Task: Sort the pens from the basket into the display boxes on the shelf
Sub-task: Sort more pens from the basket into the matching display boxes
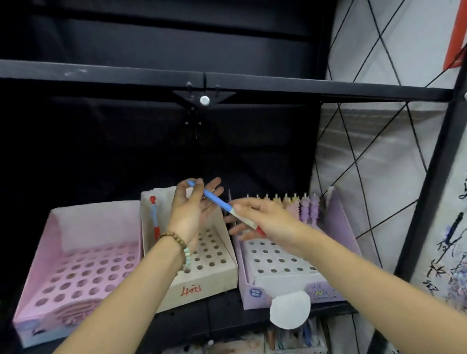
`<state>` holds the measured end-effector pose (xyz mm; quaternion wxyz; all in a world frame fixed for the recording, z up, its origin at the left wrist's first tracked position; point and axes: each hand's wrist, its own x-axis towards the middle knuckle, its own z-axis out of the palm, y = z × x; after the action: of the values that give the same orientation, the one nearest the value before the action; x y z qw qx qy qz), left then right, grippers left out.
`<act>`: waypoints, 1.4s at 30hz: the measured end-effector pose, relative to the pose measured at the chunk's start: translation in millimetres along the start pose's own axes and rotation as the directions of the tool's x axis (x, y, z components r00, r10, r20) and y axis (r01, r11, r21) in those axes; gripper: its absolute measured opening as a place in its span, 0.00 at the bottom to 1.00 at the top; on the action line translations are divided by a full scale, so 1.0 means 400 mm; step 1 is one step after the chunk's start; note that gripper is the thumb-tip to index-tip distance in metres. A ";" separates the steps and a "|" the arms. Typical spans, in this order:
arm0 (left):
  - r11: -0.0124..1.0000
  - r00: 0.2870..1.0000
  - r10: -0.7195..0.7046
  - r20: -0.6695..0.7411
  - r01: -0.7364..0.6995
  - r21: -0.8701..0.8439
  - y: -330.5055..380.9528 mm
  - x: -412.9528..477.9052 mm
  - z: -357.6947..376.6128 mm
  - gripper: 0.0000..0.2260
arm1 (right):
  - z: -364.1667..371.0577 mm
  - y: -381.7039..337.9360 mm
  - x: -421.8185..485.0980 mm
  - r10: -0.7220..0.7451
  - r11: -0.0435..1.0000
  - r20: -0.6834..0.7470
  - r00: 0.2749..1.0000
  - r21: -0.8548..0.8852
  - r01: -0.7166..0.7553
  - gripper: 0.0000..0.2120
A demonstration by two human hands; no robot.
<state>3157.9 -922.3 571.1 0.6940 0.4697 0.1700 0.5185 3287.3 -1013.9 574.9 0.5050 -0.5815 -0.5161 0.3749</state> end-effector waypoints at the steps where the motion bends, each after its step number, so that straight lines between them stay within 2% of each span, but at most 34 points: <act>1: 0.999 1.000 0.010 -0.017 -0.009 0.036 0.012 -0.004 -0.023 0.04 | 0.020 0.001 0.007 -0.004 0.999 0.008 1.000 0.033 0.004 0.10; 3: 0.974 0.999 0.022 -0.027 -0.015 0.224 0.033 -0.010 -0.074 0.07 | 0.046 -0.003 0.022 0.005 0.997 -0.022 1.000 0.081 -0.003 0.11; 4: 0.910 0.999 0.052 -0.009 -0.044 0.412 0.040 -0.016 -0.108 0.08 | 0.054 -0.003 0.030 0.016 0.996 -0.054 0.998 0.091 -0.011 0.10; 5: 0.773 0.994 0.098 0.038 -0.100 0.626 0.045 -0.023 -0.148 0.11 | 0.058 -0.004 0.038 0.018 0.997 -0.100 0.995 0.079 -0.010 0.09; 6: 0.582 0.985 0.124 0.120 -0.170 0.795 0.048 -0.032 -0.189 0.15 | 0.059 -0.004 0.048 0.005 0.999 -0.154 0.988 0.048 0.003 0.09; 7: 0.396 0.974 0.100 0.205 -0.228 0.889 0.052 -0.043 -0.227 0.20 | 0.058 -0.004 0.057 -0.020 1.000 -0.207 0.978 0.015 0.024 0.08; 9: 0.138 0.949 -0.057 0.309 -0.299 0.944 0.053 -0.072 -0.286 0.28 | 0.060 -0.003 0.076 -0.069 0.998 -0.298 0.952 -0.006 0.070 0.06; 11: -0.099 0.910 -0.177 0.375 -0.396 0.913 0.043 -0.093 -0.327 0.30 | 0.074 -0.002 0.101 -0.088 0.995 -0.354 0.931 0.017 0.101 0.04; 13: -0.241 0.881 -0.218 0.420 -0.466 0.852 0.036 -0.103 -0.351 0.28 | 0.094 0.001 0.128 -0.103 0.993 -0.336 0.936 0.016 0.115 0.05; 15: -0.275 0.876 -0.213 0.432 -0.479 0.834 0.036 -0.101 -0.366 0.24 | 0.114 0.006 0.155 -0.120 0.993 -0.281 0.952 -0.023 0.118 0.07; 18: -0.253 0.883 -0.223 0.414 -0.462 0.850 0.040 -0.094 -0.377 0.20 | 0.139 0.007 0.190 -0.138 0.990 -0.246 0.959 -0.012 0.140 0.08; 21: -0.201 0.887 -0.221 0.405 -0.447 0.871 0.042 -0.092 -0.394 0.20 | 0.167 0.005 0.221 -0.127 0.992 -0.217 0.968 0.001 0.130 0.10; 25: -0.168 0.873 -0.226 0.432 -0.471 0.866 0.038 -0.090 -0.406 0.20 | 0.206 -0.003 0.260 -0.095 0.994 -0.174 0.980 -0.073 0.084 0.12; 35: -0.129 0.855 -0.233 0.463 -0.500 0.857 0.037 -0.084 -0.407 0.20 | 0.266 -0.065 0.350 -0.166 0.898 -0.132 0.977 -0.429 0.095 0.10; 39: -0.139 0.866 -0.213 0.453 -0.486 0.863 0.035 -0.082 -0.409 0.20 | 0.279 -0.022 0.345 -0.104 0.882 -0.042 0.994 -0.466 0.073 0.11; 42: -0.151 0.869 -0.211 0.447 -0.481 0.864 0.035 -0.079 -0.407 0.20 | 0.295 0.043 0.331 -0.094 0.904 -0.074 0.993 -0.424 0.053 0.16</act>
<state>3019.6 -872.2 493.1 0.0523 0.9454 0.2808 0.1571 3202.8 -860.1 544.9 0.4051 -0.6735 -0.5822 0.2081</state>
